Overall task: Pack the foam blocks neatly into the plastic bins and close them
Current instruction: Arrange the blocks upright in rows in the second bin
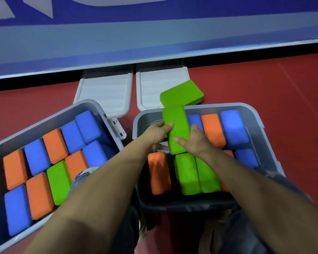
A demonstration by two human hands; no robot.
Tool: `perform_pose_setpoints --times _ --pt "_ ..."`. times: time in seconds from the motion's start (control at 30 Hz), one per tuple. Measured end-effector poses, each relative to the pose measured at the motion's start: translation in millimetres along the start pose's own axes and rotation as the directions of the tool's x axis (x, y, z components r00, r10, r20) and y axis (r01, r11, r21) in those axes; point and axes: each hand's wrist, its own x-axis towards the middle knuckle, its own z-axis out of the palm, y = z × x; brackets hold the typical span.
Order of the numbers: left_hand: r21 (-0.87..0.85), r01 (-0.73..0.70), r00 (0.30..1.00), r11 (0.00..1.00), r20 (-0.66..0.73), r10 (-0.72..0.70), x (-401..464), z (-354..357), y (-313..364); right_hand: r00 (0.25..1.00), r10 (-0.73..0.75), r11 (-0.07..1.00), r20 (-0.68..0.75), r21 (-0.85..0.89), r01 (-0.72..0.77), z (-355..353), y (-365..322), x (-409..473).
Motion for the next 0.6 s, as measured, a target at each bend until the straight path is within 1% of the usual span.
perform_pose_setpoints --times 0.1,0.2,0.3,0.4,0.43,0.5,0.53,0.6 --pt "0.045 -0.006 1.000 0.999 0.013 0.006 7 0 0 1.000 0.004 1.000 0.021 0.017 -0.005 0 10 9" --pt "0.087 -0.004 0.999 0.996 0.038 0.001 13 -3 0 0.992 -0.091 0.996 0.091 0.006 0.091 -5 24 19" --pt "0.182 0.011 0.999 0.983 0.050 -0.020 27 -7 -4 0.979 -0.115 0.993 0.170 -0.005 0.117 -11 33 27" --pt "0.253 0.010 1.000 0.967 0.023 -0.017 38 -4 -2 0.967 -0.124 0.990 0.222 0.087 0.107 -12 33 32" --pt "0.262 -0.002 1.000 0.965 -0.012 0.005 40 -3 0 0.968 -0.122 0.990 0.221 0.099 0.102 -12 30 32" --pt "0.287 -0.040 0.990 0.957 -0.117 0.076 44 -1 4 0.977 -0.130 0.990 0.170 0.077 0.118 -13 26 36" --pt "0.305 -0.056 0.985 0.951 -0.140 0.103 46 0 5 0.980 -0.130 0.990 0.151 0.081 0.119 -14 26 38" --pt "0.323 -0.052 0.989 0.945 -0.112 0.093 49 4 2 0.983 -0.113 0.990 0.142 0.099 0.100 -11 28 39"
